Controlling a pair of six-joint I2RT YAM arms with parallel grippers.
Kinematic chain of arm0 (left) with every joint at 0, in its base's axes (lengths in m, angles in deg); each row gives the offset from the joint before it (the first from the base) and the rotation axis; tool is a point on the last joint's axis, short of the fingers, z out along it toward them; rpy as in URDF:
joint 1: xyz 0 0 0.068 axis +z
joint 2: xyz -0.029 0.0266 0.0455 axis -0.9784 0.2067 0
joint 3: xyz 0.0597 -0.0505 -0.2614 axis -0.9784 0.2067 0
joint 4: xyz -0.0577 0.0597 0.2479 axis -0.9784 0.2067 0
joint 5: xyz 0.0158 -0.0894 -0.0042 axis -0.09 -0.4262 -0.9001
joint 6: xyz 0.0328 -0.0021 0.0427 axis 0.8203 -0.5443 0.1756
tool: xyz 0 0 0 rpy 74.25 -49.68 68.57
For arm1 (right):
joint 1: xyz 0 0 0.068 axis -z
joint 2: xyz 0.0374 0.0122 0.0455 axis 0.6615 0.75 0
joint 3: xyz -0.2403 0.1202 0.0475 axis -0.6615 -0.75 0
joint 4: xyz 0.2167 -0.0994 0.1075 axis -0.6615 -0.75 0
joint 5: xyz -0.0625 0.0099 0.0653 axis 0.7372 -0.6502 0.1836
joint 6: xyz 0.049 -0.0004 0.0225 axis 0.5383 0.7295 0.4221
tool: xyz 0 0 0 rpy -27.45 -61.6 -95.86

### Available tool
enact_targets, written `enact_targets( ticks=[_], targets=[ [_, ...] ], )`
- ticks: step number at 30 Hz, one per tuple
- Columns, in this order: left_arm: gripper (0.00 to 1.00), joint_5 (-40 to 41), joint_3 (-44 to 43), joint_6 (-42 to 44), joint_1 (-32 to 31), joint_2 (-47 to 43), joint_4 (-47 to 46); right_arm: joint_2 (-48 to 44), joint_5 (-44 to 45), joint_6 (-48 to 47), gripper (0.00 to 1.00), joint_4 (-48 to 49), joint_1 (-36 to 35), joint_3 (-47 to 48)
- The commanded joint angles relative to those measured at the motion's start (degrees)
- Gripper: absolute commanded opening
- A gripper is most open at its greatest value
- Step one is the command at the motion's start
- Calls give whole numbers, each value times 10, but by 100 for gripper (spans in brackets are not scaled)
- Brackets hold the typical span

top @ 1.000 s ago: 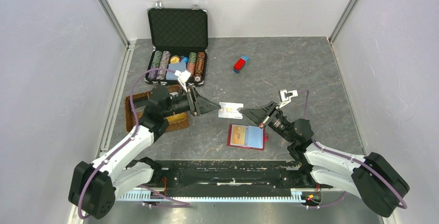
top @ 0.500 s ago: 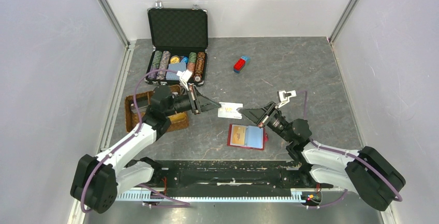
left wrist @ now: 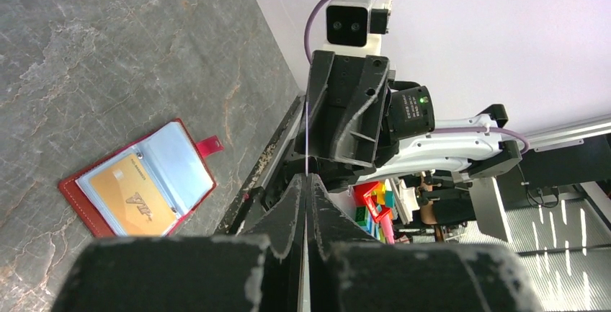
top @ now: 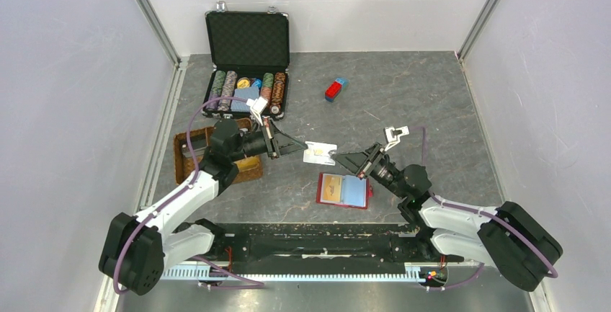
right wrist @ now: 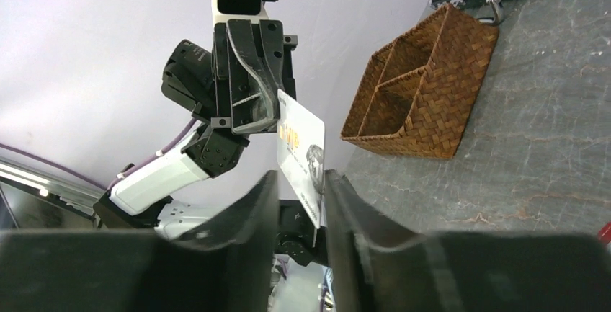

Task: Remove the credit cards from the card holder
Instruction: Place the credit card in the storage box.

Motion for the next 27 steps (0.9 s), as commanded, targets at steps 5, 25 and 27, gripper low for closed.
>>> enact_targets(
  ticks=[5, 25, 27],
  targets=[
    [2, -4, -62, 84, 17, -16, 134, -63, -9, -74, 55, -80, 10, -3],
    [2, 170, -226, 334, 324, 2, 550, -282, 85, -246, 98, -437, 15, 30],
    [2, 216, -249, 372, 329, 18, 574, -284, 81, -247, 98, -439, 15, 32]
  ],
)
